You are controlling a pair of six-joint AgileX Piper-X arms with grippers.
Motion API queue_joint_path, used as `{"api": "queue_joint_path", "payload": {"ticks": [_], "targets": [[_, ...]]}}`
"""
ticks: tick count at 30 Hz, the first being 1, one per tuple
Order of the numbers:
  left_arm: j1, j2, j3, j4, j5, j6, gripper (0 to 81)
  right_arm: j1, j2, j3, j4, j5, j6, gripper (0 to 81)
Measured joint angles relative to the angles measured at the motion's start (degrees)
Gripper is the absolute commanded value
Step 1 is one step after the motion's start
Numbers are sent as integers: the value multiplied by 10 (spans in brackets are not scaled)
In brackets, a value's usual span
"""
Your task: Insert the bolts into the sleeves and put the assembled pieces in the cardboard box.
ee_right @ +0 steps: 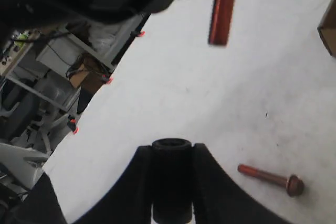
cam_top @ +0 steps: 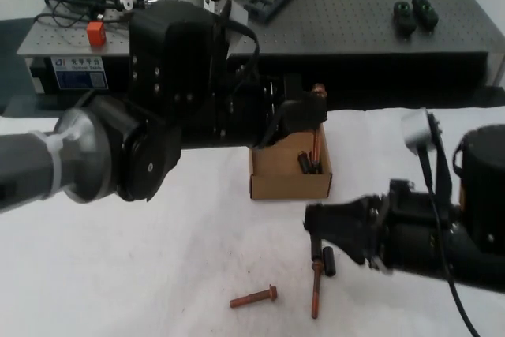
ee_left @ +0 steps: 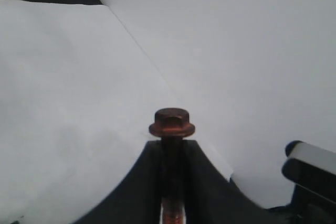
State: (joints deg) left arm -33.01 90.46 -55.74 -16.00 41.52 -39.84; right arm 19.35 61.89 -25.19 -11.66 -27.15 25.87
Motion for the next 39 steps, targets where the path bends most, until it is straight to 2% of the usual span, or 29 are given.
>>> {"api": "queue_joint_path", "payload": {"ticks": [9,32,34,38,39], "targets": [[0,0,2,-8,4,-3,6,0,12,-16,-30,54,0,5],[0,0,2,-21,28,-3,10,-4,12,-16,-59,108,12,5],[0,0,2,-21,34,-3,92,-4,12,-16,-60,112,12,5],[0,0,2,-23,56,8,447,-7,12,-16,-75,141,11,5],[0,0,2,-21,58,11,477,-7,12,-16,-78,146,9,5]]}}
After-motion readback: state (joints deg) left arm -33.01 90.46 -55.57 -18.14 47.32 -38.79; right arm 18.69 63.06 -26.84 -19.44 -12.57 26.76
